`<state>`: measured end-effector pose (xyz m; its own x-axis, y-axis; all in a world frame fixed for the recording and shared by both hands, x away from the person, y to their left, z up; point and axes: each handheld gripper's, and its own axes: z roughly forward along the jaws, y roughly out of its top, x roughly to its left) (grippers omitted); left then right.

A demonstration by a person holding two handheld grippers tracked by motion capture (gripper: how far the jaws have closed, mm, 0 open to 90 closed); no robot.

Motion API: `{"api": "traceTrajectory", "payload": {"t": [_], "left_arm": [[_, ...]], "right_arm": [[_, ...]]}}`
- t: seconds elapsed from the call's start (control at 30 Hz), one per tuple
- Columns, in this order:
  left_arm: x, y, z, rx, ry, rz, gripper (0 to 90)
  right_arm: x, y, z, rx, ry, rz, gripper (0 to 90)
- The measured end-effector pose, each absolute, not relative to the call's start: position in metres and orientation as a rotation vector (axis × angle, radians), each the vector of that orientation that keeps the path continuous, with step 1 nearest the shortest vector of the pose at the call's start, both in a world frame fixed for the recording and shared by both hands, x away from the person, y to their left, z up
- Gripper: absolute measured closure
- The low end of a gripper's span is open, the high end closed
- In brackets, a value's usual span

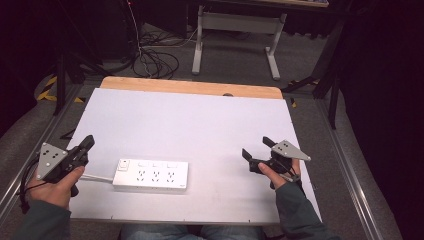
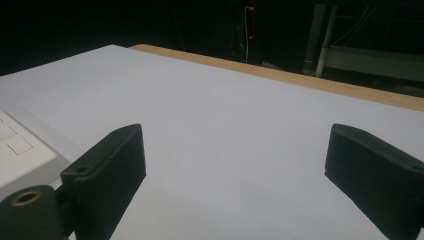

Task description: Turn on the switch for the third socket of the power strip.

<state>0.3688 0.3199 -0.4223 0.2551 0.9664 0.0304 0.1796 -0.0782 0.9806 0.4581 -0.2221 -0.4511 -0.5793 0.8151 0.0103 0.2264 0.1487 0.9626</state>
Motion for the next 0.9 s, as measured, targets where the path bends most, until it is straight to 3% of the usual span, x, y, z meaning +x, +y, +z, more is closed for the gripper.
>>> {"api": "traceTrajectory", "payload": {"t": [0.9], "left_arm": [[0.375, 0.306, -0.425, 1.606, 1.03, 0.886, 90.0]], "right_arm": [[0.458, -0.222, -0.451, 0.986, 1.906, 1.442, 9.7]]}}
